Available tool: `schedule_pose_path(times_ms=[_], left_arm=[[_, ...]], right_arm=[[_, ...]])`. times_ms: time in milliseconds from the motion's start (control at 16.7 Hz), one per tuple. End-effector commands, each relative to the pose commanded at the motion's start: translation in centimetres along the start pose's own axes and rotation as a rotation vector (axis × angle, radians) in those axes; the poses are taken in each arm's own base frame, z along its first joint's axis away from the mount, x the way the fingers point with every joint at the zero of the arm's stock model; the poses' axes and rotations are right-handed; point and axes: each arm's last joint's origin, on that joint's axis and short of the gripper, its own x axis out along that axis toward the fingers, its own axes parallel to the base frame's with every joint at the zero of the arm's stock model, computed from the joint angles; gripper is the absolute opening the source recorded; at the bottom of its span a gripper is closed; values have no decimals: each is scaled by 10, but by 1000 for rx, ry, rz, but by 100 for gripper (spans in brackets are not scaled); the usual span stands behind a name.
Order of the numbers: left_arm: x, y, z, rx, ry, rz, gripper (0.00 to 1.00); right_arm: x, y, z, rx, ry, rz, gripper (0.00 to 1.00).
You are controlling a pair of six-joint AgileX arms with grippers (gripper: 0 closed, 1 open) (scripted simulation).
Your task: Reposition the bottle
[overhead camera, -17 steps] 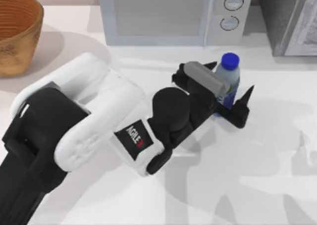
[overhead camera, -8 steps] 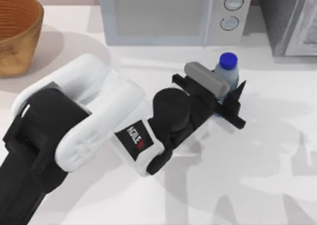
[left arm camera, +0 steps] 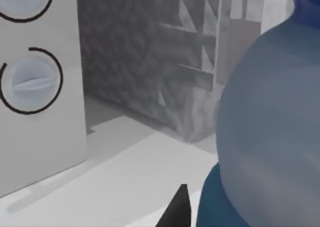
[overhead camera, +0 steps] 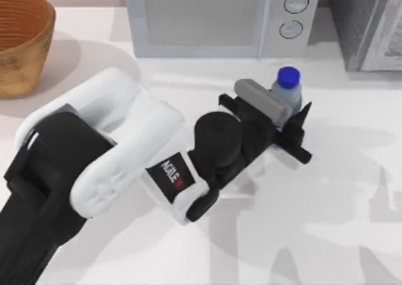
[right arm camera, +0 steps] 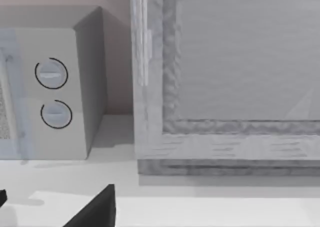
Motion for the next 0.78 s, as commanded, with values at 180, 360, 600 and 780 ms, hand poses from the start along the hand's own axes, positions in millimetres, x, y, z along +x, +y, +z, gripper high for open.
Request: schedule_pose_path(times_ms=[180, 360, 600, 780], left_arm=[[0, 0, 0, 0, 0, 0, 0], [0, 1, 1, 1, -1, 2, 0], [-13, 28, 2, 7, 5, 3, 0], [-47, 84, 8, 17, 17, 4, 0]], right_arm=[[0, 0, 0, 0, 0, 0, 100], [0, 0, 0, 0, 0, 0, 100], [0, 0, 0, 0, 0, 0, 100], [0, 0, 0, 0, 0, 0, 100]])
